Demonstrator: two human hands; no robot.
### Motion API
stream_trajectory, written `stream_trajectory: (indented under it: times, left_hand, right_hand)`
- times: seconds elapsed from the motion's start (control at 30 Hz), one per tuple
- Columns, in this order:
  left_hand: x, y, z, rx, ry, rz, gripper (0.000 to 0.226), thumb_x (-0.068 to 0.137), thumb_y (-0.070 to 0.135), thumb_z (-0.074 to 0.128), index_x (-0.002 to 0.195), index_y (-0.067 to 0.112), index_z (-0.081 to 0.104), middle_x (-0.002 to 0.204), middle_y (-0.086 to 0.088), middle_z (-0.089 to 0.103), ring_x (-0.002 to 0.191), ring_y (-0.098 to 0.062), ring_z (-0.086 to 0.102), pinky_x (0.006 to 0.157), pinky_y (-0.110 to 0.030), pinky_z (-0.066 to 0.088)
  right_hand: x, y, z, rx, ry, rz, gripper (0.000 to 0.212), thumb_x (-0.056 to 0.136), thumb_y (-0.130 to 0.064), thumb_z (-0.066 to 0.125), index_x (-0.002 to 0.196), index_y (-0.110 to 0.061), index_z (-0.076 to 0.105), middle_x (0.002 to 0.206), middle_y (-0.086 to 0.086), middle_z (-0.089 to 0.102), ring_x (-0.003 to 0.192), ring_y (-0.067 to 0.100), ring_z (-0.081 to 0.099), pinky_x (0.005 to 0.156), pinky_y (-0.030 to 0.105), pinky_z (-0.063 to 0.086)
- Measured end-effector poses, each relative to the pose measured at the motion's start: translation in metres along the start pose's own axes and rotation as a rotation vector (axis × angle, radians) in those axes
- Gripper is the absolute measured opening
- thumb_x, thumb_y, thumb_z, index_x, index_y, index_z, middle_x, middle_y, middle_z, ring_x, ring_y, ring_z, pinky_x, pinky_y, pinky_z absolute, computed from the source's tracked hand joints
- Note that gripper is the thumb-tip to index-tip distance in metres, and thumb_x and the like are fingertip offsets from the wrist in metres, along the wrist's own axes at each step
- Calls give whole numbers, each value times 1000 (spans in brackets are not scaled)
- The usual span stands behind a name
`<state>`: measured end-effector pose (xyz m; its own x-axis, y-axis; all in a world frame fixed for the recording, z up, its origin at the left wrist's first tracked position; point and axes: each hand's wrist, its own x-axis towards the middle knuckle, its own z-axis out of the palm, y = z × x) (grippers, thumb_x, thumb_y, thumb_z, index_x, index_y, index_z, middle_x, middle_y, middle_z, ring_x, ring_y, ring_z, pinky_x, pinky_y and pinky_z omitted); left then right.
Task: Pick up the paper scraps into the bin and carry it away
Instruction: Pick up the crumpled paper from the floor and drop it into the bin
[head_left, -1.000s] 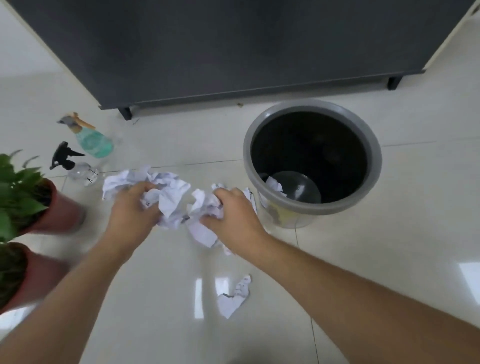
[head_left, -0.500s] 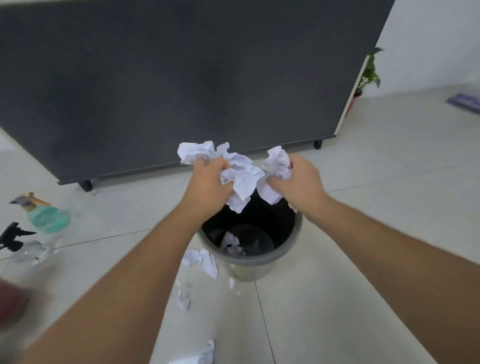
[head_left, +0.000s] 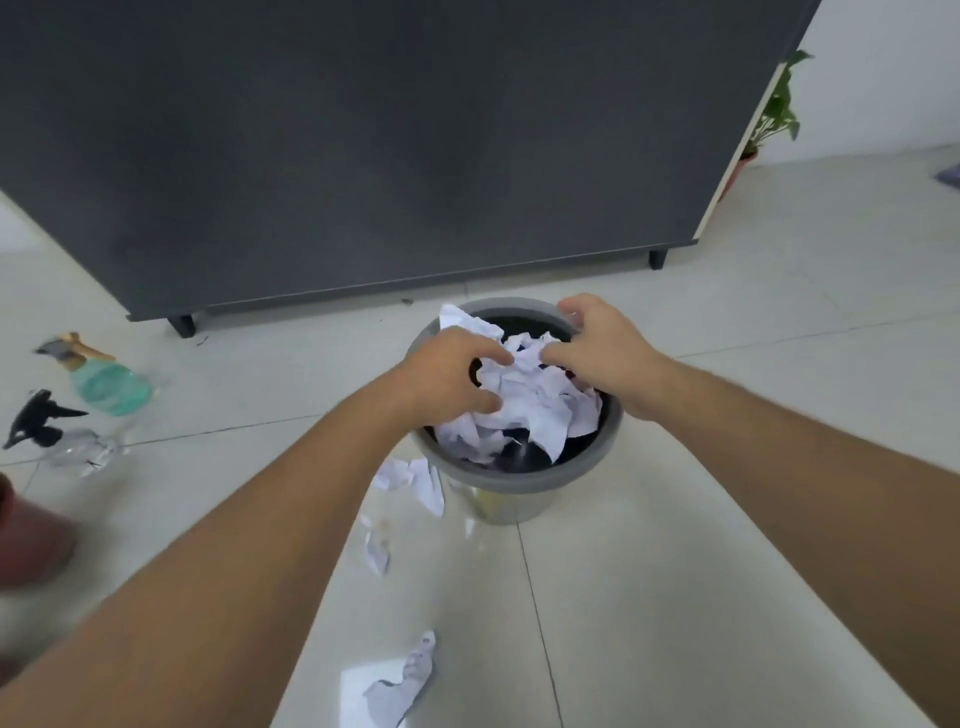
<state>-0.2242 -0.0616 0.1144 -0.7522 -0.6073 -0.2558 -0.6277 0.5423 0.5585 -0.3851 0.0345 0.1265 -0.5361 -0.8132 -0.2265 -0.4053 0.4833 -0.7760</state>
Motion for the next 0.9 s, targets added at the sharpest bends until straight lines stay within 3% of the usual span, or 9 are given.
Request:
stream_trajectory:
  times: [0.1,0.2,0.3,0.37,0.47,0.6,0.73,0.8,0.9]
  left_hand:
    - [-23,-28,-29,-282,240,-47,23,81,23,74,104,27,75,107,3,70,98,-12,66,84,-36,56]
    - [-42,-89,-39,-465,422,-208,18,80,20,75,99,23,73,108,-5,71,86,-17,65,82,-44,58]
    - [-59,-155,-10,-328,320,-446,44,76,21,80,117,25,65,124,-9,61,94,-20,60,83,-37,52]
    - [-68,-187,19,-215,187,-528,70,70,23,86,133,25,55,135,-12,52,107,-23,57,92,-35,49]
    - [-73,-213,57,-22,-1,-558,103,64,32,88,150,27,33,150,-14,36,137,-31,37,110,-38,34]
    - [-65,-233,96,35,-115,-605,127,58,45,88,155,38,7,163,-16,-1,148,-40,3,117,-47,19]
    - [-54,-247,127,-4,-132,-600,120,59,61,79,151,50,2,163,-9,-14,148,-43,-4,113,-60,25]
    - [-56,-252,144,76,-110,-551,106,65,72,67,149,52,7,164,-8,-10,147,-43,3,107,-63,32]
    - [-66,-261,166,266,-44,-477,79,75,71,57,144,49,24,161,-8,7,138,-38,24,92,-55,45]
  right_hand:
    - [-8,-20,9,-98,8,-58,57,86,-26,65,139,-15,46,136,3,53,103,20,58,91,42,54]
    - [-32,-44,36,-32,73,-196,34,88,-27,63,121,-20,60,117,-4,64,91,12,60,82,28,50]
    - [-69,-53,90,78,-111,-259,14,89,-26,64,102,-24,65,91,-10,66,75,7,62,67,21,54]
    - [-88,-42,132,75,-281,-260,14,87,-30,66,101,-25,64,89,-11,63,74,6,60,64,19,51]
    - [-89,-4,193,-53,-409,-217,33,84,-34,68,115,-27,57,110,-9,53,94,7,55,72,16,43]
    - [-49,41,254,-205,-374,-103,63,81,-31,73,136,-23,45,136,1,41,125,18,43,99,30,44]
    - [-12,63,295,-353,-270,-84,64,81,-30,74,136,-19,44,139,10,41,128,29,41,103,37,43]
    - [0,69,306,-443,-254,-115,60,85,-27,69,138,-19,42,143,12,38,131,30,37,104,38,39]
    - [16,78,318,-607,-193,-207,61,87,-22,63,142,-24,37,150,14,30,133,31,32,106,41,33]
